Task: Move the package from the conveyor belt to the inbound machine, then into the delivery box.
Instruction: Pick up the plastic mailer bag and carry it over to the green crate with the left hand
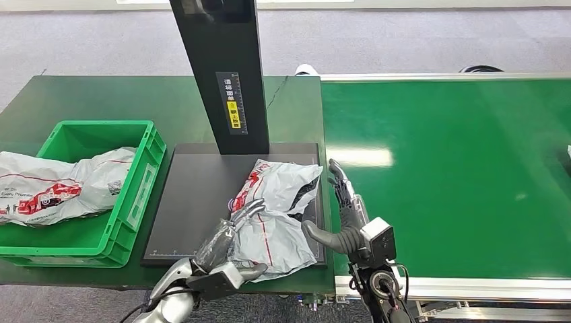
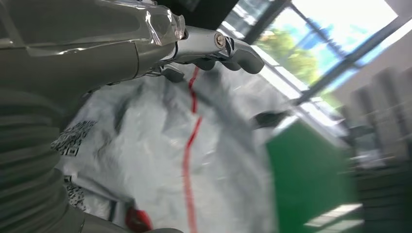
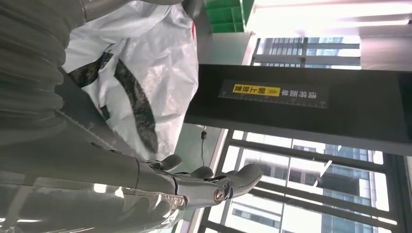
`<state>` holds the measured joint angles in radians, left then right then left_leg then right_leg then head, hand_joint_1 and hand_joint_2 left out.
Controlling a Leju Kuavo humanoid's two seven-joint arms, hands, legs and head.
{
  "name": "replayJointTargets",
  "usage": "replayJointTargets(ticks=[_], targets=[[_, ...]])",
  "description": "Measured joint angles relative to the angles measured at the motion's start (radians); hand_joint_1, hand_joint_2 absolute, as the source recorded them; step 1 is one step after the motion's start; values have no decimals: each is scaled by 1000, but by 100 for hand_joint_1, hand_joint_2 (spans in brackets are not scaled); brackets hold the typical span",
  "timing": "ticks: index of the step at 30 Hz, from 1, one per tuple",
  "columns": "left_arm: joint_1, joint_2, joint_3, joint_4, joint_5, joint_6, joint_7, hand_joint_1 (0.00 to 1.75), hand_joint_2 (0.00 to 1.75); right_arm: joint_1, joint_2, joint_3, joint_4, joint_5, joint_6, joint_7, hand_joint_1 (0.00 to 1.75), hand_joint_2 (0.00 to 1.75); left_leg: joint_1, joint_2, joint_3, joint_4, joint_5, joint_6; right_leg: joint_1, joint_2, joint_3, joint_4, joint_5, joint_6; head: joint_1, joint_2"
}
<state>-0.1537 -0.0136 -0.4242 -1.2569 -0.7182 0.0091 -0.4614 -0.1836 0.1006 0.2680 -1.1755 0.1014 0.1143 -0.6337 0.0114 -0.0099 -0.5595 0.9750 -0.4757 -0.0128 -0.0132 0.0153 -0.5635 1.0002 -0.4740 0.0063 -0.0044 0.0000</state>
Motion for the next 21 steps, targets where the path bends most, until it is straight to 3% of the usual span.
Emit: replayJointTargets(ticks=[5,9,10,13,14,21], targets=[[-14,-4,-16,32,-182,19,217,0,175,38,8,-25,-48,37,22,23,0,175,0,0,0,0,0,0,0,0,0,0,0,0,0,0],[-18,-16,-2,61,-267,-11,289,0,175,45,24,-35,-55,65,34,36,0,175,0,0,1,0,0,0,0,0,1,0,0,0,0,0],[-18,-19,5,68,-279,-15,296,27,175,45,27,-37,-56,69,35,38,0,175,0,0,1,0,0,0,0,0,1,0,0,0,0,0],[-18,-30,23,82,-295,-15,299,158,175,46,36,-43,-57,75,37,44,0,175,0,0,2,0,0,0,0,0,3,0,0,0,0,0],[-17,-34,29,85,-298,-13,296,175,175,47,38,-45,-58,77,38,45,0,175,0,0,2,0,0,0,0,0,3,0,0,0,0,0],[-7,-51,72,83,-298,27,241,175,175,62,47,-59,-71,86,38,61,0,175,0,0,4,0,0,0,0,0,4,0,0,0,0,0]])
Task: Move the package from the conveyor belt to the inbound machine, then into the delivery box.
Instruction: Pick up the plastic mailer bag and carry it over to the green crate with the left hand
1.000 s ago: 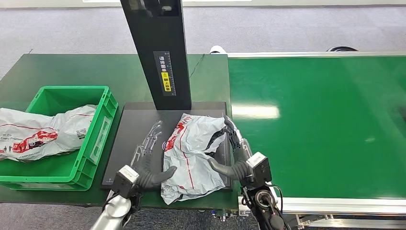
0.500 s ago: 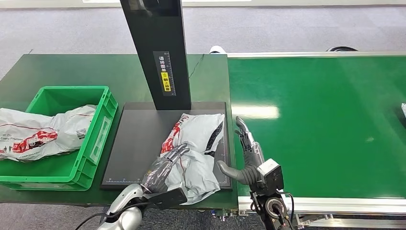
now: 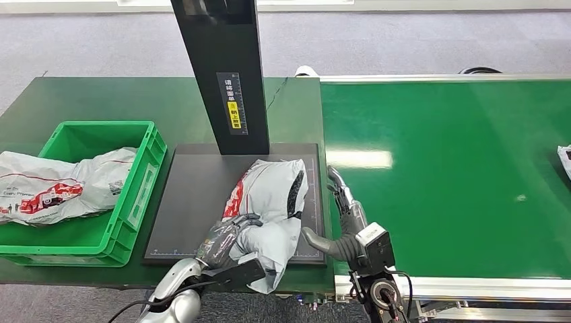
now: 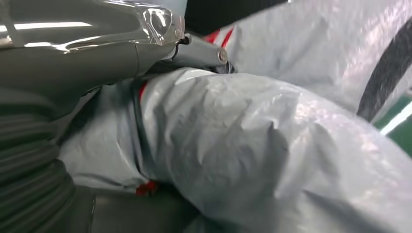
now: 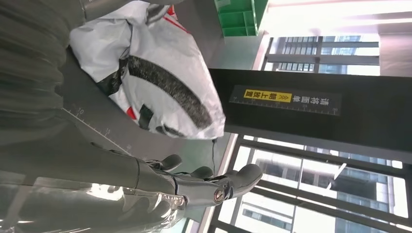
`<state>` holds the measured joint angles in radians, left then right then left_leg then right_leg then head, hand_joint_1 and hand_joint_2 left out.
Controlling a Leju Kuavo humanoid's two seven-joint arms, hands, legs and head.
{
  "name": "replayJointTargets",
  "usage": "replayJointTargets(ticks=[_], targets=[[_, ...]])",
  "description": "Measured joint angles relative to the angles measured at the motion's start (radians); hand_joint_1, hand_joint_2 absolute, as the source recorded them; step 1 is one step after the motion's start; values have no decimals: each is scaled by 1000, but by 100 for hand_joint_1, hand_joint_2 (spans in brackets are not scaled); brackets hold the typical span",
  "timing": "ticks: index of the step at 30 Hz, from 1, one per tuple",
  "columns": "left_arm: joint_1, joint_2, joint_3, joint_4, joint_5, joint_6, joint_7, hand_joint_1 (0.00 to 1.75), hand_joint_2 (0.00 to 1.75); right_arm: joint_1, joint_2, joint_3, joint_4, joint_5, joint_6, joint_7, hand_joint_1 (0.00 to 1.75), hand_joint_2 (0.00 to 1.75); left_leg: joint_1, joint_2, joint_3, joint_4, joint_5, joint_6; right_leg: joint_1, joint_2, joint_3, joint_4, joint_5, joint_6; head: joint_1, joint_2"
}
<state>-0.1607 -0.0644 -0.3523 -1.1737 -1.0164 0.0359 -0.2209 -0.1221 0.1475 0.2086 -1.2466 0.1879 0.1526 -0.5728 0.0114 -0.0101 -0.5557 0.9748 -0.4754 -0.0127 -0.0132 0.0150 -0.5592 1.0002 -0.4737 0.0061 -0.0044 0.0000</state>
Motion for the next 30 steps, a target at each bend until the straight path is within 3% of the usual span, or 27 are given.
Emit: replayJointTargets(ticks=[13,20,30], targets=[[50,-4,36,-86,74,150,-117,175,175,18,1,-23,-25,-1,0,18,0,175,0,0,-4,0,0,0,0,0,-4,0,0,0,0,0],[80,-6,52,-172,125,302,-209,175,175,25,1,-30,-33,-10,-2,19,0,175,0,0,-4,0,0,0,0,0,-4,0,0,0,0,0],[120,-7,70,-332,179,599,-410,175,175,30,8,-33,-38,-22,-14,23,0,175,0,0,-4,0,0,0,0,0,-5,0,0,0,0,0]])
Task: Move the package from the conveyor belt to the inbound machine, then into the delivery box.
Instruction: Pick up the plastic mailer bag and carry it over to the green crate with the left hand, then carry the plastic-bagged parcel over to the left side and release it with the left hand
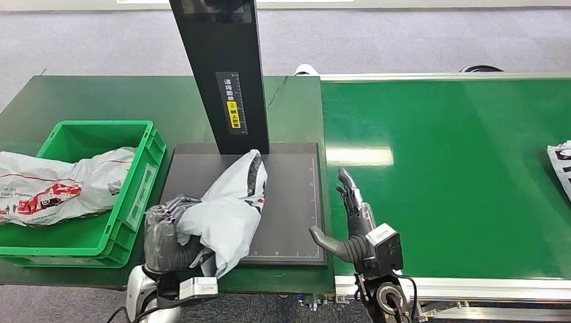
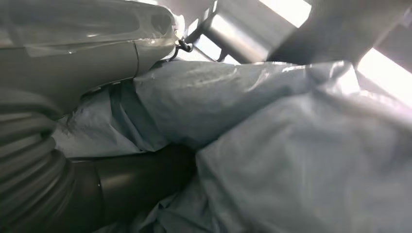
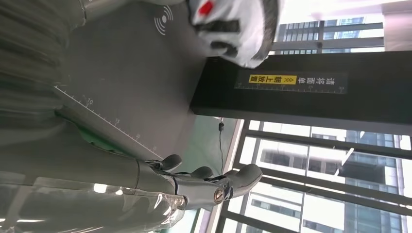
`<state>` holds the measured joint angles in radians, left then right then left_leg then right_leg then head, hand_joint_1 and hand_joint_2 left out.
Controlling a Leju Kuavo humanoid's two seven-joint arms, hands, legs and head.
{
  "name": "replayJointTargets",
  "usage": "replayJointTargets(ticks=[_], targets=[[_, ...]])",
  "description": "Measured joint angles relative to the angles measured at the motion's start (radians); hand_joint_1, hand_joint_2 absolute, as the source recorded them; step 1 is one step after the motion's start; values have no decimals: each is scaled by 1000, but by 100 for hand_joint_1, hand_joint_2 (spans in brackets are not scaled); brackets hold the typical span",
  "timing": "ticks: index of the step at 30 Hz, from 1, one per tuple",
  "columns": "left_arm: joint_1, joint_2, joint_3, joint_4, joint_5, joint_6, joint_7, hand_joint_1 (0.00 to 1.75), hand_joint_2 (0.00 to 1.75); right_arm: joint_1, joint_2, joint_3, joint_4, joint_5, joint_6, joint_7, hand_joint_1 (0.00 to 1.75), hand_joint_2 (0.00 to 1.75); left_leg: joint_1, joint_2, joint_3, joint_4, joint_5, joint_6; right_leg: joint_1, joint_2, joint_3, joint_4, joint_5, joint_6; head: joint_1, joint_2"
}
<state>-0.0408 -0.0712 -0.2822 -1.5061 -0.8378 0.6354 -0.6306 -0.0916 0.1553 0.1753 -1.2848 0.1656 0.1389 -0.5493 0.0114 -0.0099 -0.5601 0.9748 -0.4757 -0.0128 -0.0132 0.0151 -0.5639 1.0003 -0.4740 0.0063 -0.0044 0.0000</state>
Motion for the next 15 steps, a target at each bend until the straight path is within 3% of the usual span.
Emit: replayJointTargets(ticks=[4,15], targets=[[9,-5,35,-63,-8,46,-55,175,175,3,1,-1,0,-9,-7,0,0,175,0,0,0,0,0,0,0,0,0,0,0,0,0,0],[11,-25,163,-193,-54,47,-67,175,175,10,1,-1,0,-14,-19,0,0,175,0,0,0,0,0,0,0,0,0,0,0,0,0,0]])
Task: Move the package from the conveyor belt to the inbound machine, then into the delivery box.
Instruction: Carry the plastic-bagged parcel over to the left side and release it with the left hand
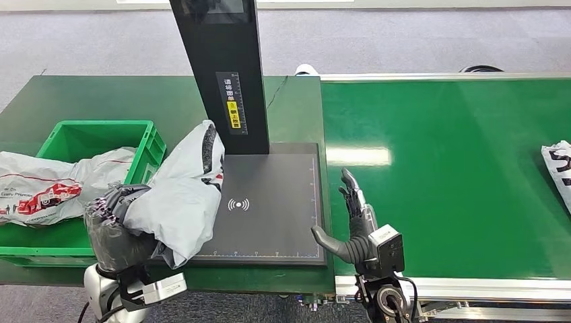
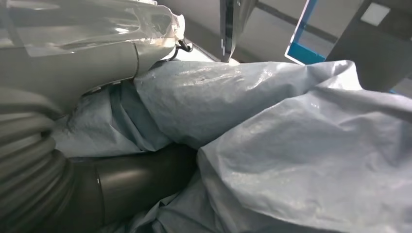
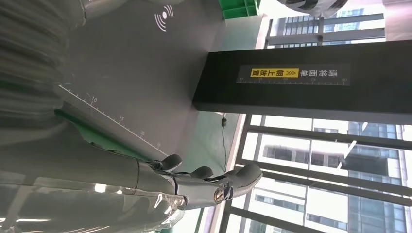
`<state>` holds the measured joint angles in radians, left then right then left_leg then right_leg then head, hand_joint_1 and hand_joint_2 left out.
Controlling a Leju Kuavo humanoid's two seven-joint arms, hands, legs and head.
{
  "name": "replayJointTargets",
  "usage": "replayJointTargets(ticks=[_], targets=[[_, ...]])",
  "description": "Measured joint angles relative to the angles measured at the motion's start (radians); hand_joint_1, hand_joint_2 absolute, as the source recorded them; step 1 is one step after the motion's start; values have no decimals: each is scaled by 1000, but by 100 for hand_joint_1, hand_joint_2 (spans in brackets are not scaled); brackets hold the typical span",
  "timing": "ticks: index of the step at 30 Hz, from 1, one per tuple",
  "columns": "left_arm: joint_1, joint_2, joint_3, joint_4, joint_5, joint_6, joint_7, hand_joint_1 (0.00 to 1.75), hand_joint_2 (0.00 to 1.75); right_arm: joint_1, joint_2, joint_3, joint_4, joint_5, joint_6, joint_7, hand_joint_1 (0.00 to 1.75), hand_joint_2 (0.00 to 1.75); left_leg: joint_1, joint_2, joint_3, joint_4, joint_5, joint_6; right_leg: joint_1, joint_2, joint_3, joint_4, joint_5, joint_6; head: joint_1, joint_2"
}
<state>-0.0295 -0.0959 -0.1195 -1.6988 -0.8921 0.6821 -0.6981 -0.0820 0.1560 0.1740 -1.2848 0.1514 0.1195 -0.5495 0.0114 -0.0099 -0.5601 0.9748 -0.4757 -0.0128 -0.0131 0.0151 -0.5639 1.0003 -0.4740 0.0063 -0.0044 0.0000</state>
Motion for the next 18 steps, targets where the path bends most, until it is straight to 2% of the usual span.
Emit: replayJointTargets(ticks=[6,9,15,18], targets=[[-1,-5,26,-16,-5,0,-1,175,175,1,0,0,0,-1,-2,-1,0,175,0,0,0,0,0,0,0,0,0,0,0,0,0,0],[-22,-10,67,-6,-33,0,-1,175,175,1,0,0,0,-3,-6,-5,0,175,0,0,0,0,0,0,0,0,0,0,0,0,0,0],[-159,-16,249,127,-64,0,11,175,175,14,0,1,0,-14,-15,-13,0,175,1,0,1,0,0,0,1,0,0,0,0,0,0,0],[-234,-11,338,215,-84,0,87,175,175,27,0,2,-2,-17,-25,-19,0,175,1,0,0,0,1,0,1,0,0,0,0,0,0,0]])
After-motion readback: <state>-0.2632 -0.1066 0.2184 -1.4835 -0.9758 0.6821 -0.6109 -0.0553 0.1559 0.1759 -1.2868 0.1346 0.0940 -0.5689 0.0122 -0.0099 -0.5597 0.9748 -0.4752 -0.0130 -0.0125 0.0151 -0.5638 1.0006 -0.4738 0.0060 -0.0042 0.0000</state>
